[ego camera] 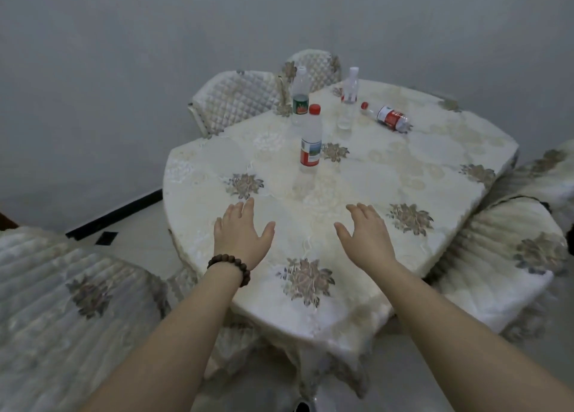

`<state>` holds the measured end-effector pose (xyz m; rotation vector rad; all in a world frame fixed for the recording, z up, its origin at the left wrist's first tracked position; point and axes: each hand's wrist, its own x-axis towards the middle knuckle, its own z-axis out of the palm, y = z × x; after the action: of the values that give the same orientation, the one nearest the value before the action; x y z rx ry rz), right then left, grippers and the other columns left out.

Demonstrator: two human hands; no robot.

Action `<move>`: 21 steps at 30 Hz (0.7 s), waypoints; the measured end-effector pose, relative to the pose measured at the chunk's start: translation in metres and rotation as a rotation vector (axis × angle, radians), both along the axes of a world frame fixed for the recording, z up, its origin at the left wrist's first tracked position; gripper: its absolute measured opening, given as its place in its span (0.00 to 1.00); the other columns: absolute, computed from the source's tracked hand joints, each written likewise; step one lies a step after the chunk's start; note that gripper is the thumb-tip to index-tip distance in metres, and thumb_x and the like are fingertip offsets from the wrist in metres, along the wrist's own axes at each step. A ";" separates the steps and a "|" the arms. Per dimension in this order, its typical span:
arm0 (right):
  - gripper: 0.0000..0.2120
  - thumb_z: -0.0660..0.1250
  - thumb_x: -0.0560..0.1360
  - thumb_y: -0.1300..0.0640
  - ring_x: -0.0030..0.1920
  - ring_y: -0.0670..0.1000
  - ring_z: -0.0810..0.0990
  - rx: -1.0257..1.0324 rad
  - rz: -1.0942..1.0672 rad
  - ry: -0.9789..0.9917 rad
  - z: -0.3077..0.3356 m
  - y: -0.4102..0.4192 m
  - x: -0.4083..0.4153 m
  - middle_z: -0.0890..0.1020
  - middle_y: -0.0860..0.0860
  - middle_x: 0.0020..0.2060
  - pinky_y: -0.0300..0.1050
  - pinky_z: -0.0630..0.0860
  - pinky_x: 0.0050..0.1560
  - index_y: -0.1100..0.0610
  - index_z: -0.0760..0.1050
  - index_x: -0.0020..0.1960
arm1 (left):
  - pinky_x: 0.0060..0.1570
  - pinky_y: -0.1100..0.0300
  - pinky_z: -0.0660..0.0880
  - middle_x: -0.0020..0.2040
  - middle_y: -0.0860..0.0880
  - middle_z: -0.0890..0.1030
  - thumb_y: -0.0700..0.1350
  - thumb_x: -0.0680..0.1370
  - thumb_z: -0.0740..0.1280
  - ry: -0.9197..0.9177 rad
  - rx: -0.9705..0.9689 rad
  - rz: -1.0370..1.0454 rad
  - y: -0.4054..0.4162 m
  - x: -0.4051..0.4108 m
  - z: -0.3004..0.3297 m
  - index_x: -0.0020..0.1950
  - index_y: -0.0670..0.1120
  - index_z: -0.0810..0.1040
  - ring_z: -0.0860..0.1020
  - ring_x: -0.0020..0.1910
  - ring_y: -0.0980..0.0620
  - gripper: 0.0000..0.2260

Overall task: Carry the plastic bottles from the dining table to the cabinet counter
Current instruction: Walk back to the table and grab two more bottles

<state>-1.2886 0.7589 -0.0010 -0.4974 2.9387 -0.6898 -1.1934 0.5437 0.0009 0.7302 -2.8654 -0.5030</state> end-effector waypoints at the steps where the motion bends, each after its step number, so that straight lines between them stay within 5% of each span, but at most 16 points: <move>1: 0.26 0.56 0.80 0.45 0.77 0.55 0.52 0.000 -0.003 -0.007 0.001 -0.008 -0.017 0.60 0.54 0.75 0.55 0.52 0.75 0.55 0.60 0.74 | 0.73 0.46 0.54 0.76 0.46 0.60 0.60 0.78 0.56 -0.003 0.006 0.003 -0.007 -0.015 0.000 0.77 0.46 0.56 0.56 0.76 0.47 0.31; 13: 0.30 0.62 0.78 0.47 0.76 0.55 0.56 -0.109 -0.118 -0.068 -0.017 -0.092 -0.149 0.63 0.55 0.74 0.54 0.57 0.74 0.57 0.59 0.75 | 0.72 0.46 0.56 0.75 0.45 0.63 0.59 0.78 0.59 0.009 0.064 -0.080 -0.098 -0.172 -0.019 0.76 0.46 0.58 0.58 0.75 0.46 0.31; 21: 0.54 0.76 0.64 0.41 0.76 0.51 0.55 -0.417 -0.297 -0.113 -0.015 -0.166 -0.220 0.55 0.50 0.77 0.53 0.58 0.74 0.52 0.46 0.78 | 0.73 0.49 0.57 0.75 0.46 0.64 0.58 0.78 0.61 0.058 0.161 -0.208 -0.157 -0.246 -0.028 0.76 0.45 0.59 0.59 0.75 0.48 0.31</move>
<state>-1.5083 0.5932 -0.0155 -0.0370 2.7860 -1.3306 -1.4391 0.3865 -0.0271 0.4323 -2.8857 -0.7770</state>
